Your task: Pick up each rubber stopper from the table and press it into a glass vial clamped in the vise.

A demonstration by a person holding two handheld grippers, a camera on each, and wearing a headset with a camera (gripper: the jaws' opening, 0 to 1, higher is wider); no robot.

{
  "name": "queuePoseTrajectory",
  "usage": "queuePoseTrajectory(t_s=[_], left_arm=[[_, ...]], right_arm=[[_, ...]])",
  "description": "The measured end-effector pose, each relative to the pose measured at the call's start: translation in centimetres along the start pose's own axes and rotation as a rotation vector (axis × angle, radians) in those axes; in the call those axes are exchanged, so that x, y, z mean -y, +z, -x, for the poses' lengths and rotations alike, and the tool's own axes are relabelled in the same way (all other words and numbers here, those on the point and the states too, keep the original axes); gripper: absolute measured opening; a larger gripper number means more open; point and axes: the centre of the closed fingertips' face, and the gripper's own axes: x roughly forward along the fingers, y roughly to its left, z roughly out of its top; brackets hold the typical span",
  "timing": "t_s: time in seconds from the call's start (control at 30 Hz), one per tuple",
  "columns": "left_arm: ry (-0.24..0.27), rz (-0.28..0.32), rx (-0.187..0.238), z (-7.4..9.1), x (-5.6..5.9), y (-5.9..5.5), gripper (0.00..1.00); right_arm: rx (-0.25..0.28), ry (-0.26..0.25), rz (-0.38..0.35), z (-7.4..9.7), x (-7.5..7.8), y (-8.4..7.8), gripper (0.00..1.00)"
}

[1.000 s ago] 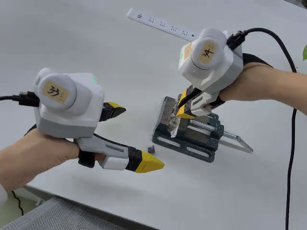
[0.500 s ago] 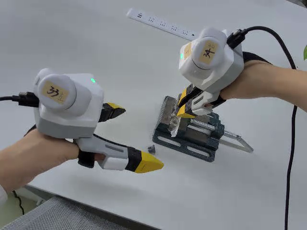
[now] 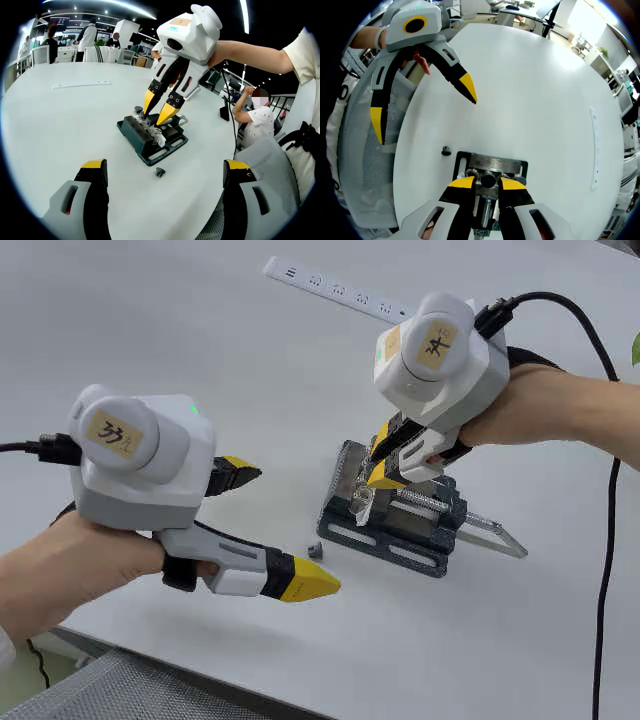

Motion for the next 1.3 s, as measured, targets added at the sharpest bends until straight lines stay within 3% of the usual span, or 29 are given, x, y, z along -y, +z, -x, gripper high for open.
queuePoseTrajectory(t_s=[0.37, 0.53, 0.57, 0.77, 1.3], left_arm=[[0.005, -0.008, 0.007, 0.1, -0.1, 0.2, 0.96], [0.008, -0.017, 0.011, 0.2, -0.3, 0.4, 0.97], [0.009, -0.015, 0.012, 0.3, -0.3, 0.4, 0.96], [0.015, -0.006, 0.016, 0.2, -0.4, 0.3, 0.96], [0.016, 0.003, 0.011, 0.3, -0.5, 0.0, 0.96]], right_arm=[[0.024, 0.031, 0.003, 1.6, -0.4, 0.0, 0.18], [0.021, 0.057, 0.012, 1.7, -0.1, -0.3, 0.14], [0.020, 0.081, 0.012, 1.6, -0.4, -0.3, 0.13], [0.018, 0.085, 0.014, 1.3, 0.1, -0.3, 0.07], [0.009, 0.104, 0.016, 0.5, 0.1, -0.1, 0.03]])
